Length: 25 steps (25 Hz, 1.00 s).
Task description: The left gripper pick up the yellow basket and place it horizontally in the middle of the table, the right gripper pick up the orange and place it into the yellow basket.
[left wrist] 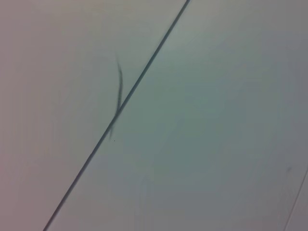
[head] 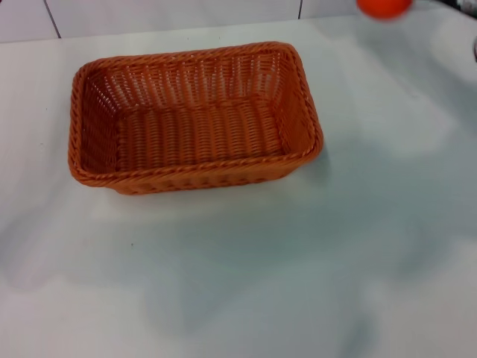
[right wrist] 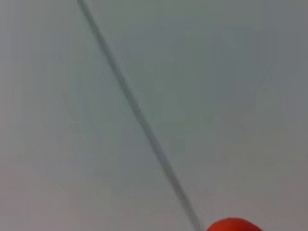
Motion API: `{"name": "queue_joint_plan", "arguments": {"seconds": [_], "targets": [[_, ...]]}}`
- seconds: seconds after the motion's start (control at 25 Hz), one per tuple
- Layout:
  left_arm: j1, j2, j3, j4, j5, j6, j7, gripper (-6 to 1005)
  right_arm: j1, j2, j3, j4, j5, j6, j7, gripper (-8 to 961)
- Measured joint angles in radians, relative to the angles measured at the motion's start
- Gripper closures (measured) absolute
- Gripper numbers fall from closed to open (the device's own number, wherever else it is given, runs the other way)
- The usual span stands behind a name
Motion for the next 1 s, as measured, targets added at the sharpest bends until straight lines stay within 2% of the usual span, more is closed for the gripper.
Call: {"name": "queue_joint_plan", "arguments": {"seconds": [0.16, 0.28, 0.48, 0.72, 0.84, 1.0], "targets": [[0.001, 0.000, 0.000, -0.004, -0.001, 0.001, 0.000, 350, 0.022, 0.030, -0.012, -0.001, 0.098, -0.184, -0.055, 836], [0.001, 0.000, -0.003, -0.012, -0.001, 0.001, 0.000, 351, 0.067, 0.057, -0.082, -0.005, 0.090, -0.262, -0.081, 861], [0.002, 0.000, -0.007, -0.021, -0.002, 0.002, 0.003, 353, 0.139, 0.076, -0.266, -0.020, 0.004, -0.251, -0.103, 841], [0.006, 0.000, -0.008, -0.022, -0.003, 0.003, 0.003, 352, 0.159, 0.088, -0.291, -0.023, -0.042, -0.224, -0.109, 817], [0.006, 0.000, -0.009, -0.022, -0.003, 0.003, 0.003, 352, 0.145, 0.088, -0.266, -0.028, -0.035, -0.224, -0.111, 606], [0.006, 0.000, -0.009, -0.024, -0.010, 0.003, 0.005, 352, 0.103, 0.094, -0.192, -0.044, 0.001, -0.230, -0.147, 409]]}}
